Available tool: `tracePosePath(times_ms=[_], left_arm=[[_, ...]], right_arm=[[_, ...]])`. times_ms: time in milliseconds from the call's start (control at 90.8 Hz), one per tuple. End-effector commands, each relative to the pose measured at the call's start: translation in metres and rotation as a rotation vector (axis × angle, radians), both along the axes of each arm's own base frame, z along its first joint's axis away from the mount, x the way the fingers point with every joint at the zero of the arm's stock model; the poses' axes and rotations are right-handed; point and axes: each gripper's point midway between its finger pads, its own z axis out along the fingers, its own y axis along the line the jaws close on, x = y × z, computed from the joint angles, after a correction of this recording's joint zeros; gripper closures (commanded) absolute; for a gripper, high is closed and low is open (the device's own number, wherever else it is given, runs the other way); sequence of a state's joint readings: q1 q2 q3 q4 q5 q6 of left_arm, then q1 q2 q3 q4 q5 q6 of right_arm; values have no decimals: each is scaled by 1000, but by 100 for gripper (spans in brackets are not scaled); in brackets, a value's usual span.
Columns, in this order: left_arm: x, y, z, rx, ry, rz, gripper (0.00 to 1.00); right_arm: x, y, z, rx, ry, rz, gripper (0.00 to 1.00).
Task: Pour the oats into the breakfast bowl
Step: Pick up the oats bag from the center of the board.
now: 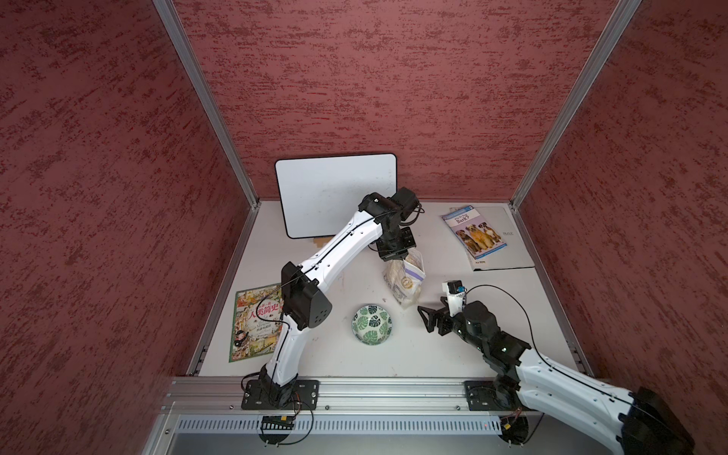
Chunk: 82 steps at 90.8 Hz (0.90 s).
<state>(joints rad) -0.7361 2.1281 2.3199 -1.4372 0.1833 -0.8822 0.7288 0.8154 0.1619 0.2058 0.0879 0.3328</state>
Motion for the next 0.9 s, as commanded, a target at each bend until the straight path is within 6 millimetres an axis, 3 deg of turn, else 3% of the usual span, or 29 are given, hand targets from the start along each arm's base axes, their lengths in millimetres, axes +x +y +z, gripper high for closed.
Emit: tracePosePath(times_ms=[0, 220, 496, 893], left_arm=[[6, -7, 28, -94, -65, -12, 100], [6, -2, 22, -86, -47, -10, 100], [7, 0, 19, -84, -34, -3, 100], [3, 4, 15, -74, 2, -1, 100]], right_arm=[[19, 1, 26, 13, -173, -42, 1], [26, 30, 35, -19, -296, 79, 1], [24, 56, 17, -75, -315, 191, 1], [50, 74, 4, -94, -383, 128, 1]])
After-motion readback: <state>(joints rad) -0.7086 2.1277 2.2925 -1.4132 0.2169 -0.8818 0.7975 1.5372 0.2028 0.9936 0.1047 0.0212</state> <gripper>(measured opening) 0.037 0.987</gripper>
